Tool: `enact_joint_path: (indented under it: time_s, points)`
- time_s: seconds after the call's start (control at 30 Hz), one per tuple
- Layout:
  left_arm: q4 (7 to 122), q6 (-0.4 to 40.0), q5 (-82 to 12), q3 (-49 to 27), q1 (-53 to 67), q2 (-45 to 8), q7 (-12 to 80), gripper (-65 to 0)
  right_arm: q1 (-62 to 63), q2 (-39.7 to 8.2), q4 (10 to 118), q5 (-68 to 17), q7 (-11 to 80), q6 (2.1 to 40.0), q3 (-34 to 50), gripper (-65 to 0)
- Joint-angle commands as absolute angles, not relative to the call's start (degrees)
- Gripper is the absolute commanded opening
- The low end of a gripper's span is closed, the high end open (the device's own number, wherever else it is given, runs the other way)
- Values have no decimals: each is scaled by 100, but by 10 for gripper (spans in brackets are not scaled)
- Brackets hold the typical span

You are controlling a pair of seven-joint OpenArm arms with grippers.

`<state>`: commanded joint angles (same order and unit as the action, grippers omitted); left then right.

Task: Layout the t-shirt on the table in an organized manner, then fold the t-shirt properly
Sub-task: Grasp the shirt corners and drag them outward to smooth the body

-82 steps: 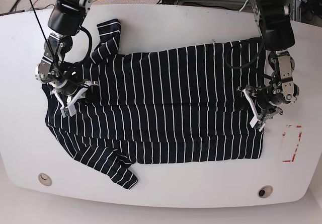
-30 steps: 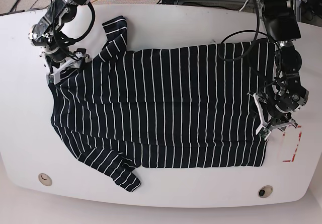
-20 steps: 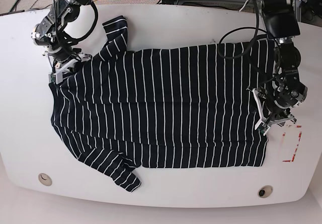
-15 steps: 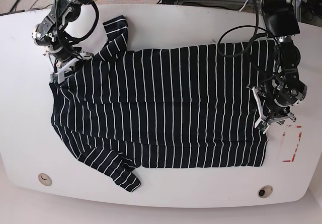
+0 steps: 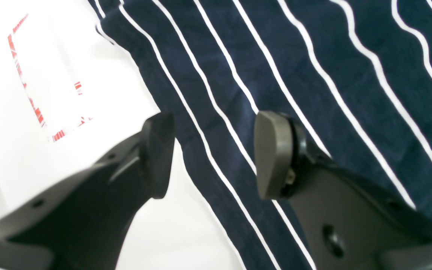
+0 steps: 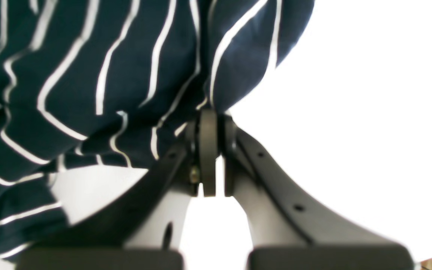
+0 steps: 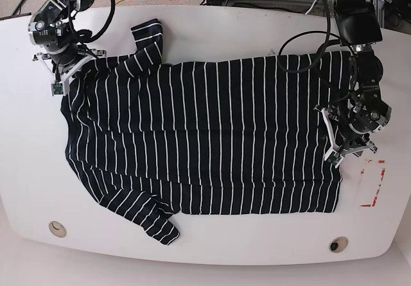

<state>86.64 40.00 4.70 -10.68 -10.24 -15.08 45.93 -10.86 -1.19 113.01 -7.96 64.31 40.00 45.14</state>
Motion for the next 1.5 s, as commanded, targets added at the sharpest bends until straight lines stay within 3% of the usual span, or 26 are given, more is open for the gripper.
enact_joint_path:
  time_s: [0.7,0.8,0.93,1.03,1.1,1.5]
  points:
    - [8655,4000,470,-1059,-927,-1508,4585,-333,-1138,-1262,11266,-804,6448,4000,4409,-633]
    - [8655,4000,470,-1059,-927,-1508,4585,-333,-1095,-1218,11266,-804,6448,4000,4347,-526]
    - [8655,4000,470,-971,-927,-1508,4585,-333,-1112,-1051,11310,-804,6448,4000,4356,-254]
    - [8655,4000,470,-936,-927,-1508,4585,-333,-1253,-901,11486,-822,6457,4000,4514,-125]
    - [8664,4000,470,-936,-919,-1508,4585,-333,-1367,-752,11618,-840,6466,4000,4576,-100]
    - [9218,4000,462,-927,-75,-1297,4629,-335,-1754,268,11644,-840,6457,4000,4637,-176]
